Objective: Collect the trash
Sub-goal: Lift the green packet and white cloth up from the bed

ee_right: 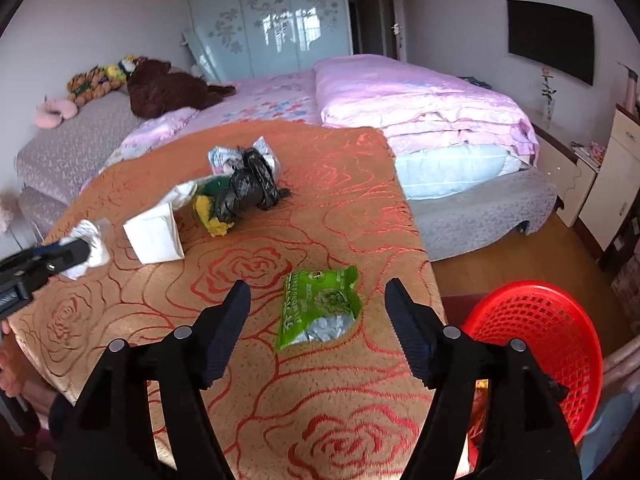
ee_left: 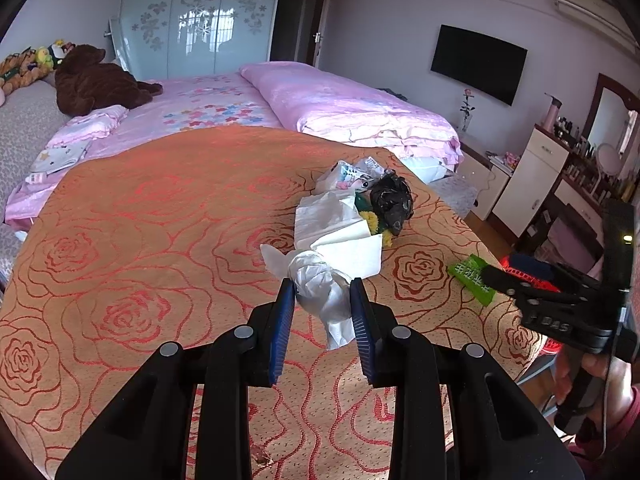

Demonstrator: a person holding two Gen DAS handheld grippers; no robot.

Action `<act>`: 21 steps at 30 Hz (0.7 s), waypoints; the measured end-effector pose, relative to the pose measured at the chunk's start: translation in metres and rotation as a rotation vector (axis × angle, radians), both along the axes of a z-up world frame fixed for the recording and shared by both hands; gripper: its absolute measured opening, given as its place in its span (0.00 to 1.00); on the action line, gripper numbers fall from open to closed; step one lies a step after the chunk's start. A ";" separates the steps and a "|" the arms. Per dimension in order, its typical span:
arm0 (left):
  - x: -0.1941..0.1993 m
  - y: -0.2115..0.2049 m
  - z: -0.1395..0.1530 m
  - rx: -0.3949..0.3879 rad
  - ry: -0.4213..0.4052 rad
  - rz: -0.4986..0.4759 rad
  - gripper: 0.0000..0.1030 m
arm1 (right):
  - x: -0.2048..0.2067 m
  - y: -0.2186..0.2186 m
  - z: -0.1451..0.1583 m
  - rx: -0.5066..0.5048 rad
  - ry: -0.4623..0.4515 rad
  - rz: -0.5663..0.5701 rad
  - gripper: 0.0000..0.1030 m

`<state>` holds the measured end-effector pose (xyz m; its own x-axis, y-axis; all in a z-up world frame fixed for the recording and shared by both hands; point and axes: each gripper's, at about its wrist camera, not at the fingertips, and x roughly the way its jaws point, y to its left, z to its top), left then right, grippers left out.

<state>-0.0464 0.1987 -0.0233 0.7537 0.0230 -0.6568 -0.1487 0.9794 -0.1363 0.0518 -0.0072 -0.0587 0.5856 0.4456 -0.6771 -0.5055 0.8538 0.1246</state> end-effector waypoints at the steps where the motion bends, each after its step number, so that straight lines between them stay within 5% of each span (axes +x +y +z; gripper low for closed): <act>1: 0.000 0.000 0.000 0.000 0.001 -0.001 0.27 | 0.003 0.003 -0.003 -0.011 0.007 0.005 0.66; 7: 0.001 0.002 -0.001 0.003 0.003 -0.001 0.27 | 0.016 0.011 -0.021 -0.049 0.053 0.020 0.65; 14: 0.004 -0.001 -0.005 0.007 0.009 -0.001 0.27 | 0.017 0.008 -0.025 -0.034 0.064 0.023 0.41; 21: 0.007 -0.002 -0.006 0.012 0.010 0.002 0.27 | 0.011 0.008 -0.022 -0.030 0.053 0.039 0.35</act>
<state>-0.0395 0.1966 -0.0296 0.7470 0.0326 -0.6640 -0.1519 0.9808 -0.1227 0.0631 0.0012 -0.0807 0.5308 0.4468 -0.7202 -0.5320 0.8371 0.1273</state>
